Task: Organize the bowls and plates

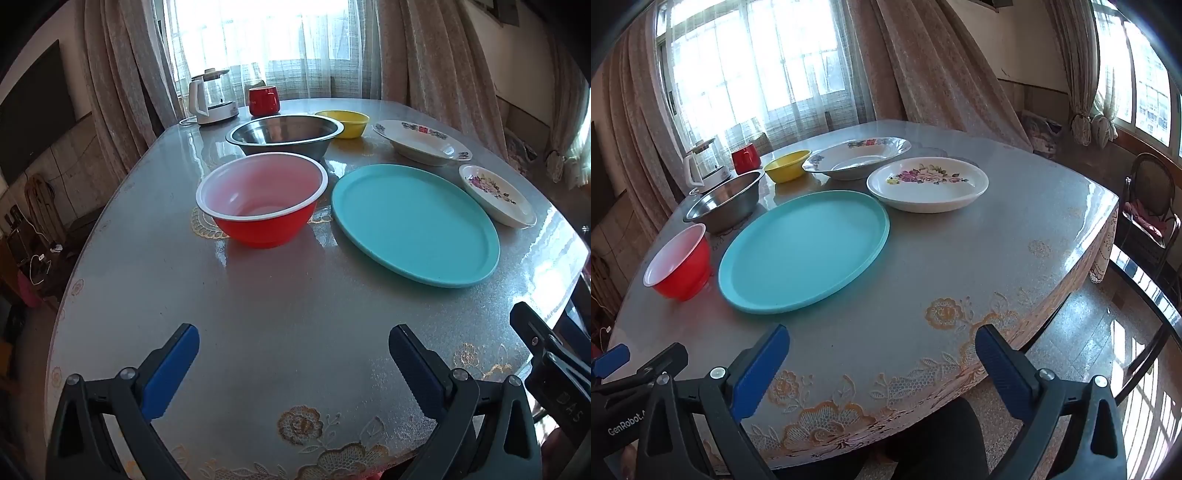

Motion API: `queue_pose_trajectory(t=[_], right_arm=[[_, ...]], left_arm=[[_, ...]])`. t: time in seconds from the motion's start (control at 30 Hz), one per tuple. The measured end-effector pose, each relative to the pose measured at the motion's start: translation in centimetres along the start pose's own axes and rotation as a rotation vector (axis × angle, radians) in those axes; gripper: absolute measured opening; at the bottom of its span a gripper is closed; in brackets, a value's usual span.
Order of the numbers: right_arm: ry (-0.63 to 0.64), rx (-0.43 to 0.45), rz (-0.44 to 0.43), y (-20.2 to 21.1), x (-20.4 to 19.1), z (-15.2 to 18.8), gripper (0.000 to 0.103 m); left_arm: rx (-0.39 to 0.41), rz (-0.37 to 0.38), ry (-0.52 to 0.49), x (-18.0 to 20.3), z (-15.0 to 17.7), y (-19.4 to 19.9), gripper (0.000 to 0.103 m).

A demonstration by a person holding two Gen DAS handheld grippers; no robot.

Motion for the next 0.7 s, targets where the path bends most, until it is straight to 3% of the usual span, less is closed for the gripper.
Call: queue_pose_trajectory(t=[0.7], right_arm=[[0.001,-0.024,-0.014,-0.57,-0.11,0.21,0.103]], left_arm=[[-0.029,0.01,-0.006,0.22,0.11,-0.44,0.103]])
Point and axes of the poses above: each gripper's, at about its wrist camera, not at the fingertips, and y roughly against the way its jaws point, x to its right, z to its underside, the point moved 2 cm from there along -y, roughly the way its jaws point, and after that the axes turned 14 degrees about -z, right-handed, at the moved point
